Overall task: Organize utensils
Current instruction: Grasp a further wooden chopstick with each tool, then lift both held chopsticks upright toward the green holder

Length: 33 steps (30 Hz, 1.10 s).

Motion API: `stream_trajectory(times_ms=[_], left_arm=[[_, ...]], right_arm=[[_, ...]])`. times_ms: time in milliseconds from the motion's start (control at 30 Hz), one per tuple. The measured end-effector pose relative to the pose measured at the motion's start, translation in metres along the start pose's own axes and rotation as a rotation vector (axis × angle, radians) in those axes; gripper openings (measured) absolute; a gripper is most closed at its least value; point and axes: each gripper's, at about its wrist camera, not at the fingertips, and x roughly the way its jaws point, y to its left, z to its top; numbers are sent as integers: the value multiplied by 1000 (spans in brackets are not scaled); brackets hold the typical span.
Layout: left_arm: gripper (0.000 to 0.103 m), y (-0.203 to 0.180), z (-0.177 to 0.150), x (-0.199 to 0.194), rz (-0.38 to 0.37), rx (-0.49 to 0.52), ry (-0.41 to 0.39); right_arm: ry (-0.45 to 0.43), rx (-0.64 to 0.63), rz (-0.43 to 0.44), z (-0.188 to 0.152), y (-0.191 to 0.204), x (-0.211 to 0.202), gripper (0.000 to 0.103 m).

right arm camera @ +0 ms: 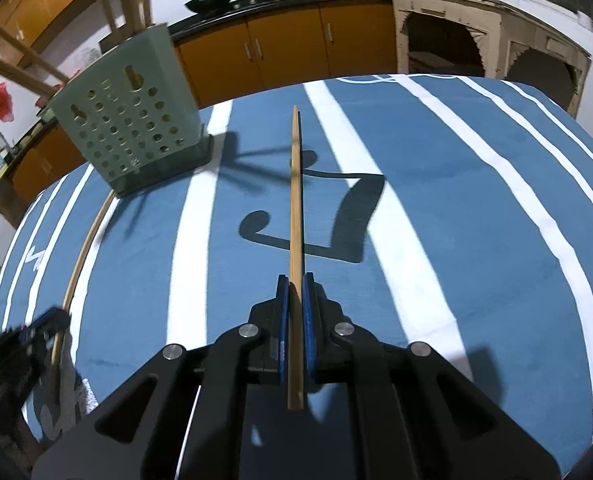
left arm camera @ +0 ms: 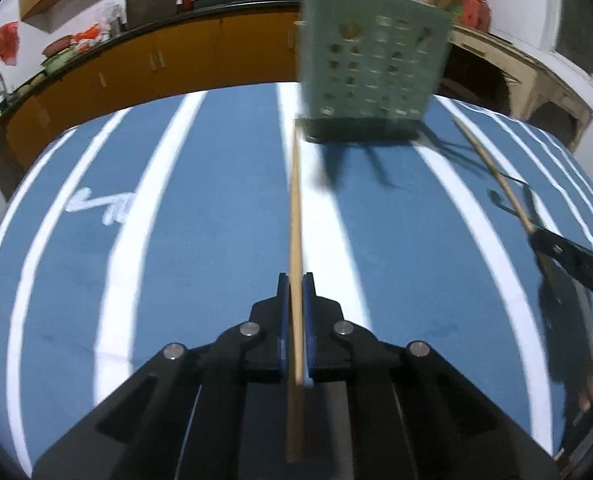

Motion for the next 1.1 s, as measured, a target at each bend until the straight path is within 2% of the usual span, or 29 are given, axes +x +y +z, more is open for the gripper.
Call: stream_trajectory(times_ms=[233,433,567,767,900,1100], left_arm=[[8,32,19,13,32,-12,6],[8,38,21,15,39,-40,-3],[8,40,22,17,10,-82,-7],[14,41,21,15,-52,-60,-2],[15,41,17,13,-51,-18,-4],[15,40,16,12,-37,-10,-3]], right_arm=[[-2,-49,-10,5,10,5,8],[-10,-58,-35,12,9,11,8],[-12,-72,-40,11,10,10,8],[-6,-69,-23,9,8,9,8],[-7,-74,-22,9,9,9,8],[-7,-74,-22,9,9,9,8]])
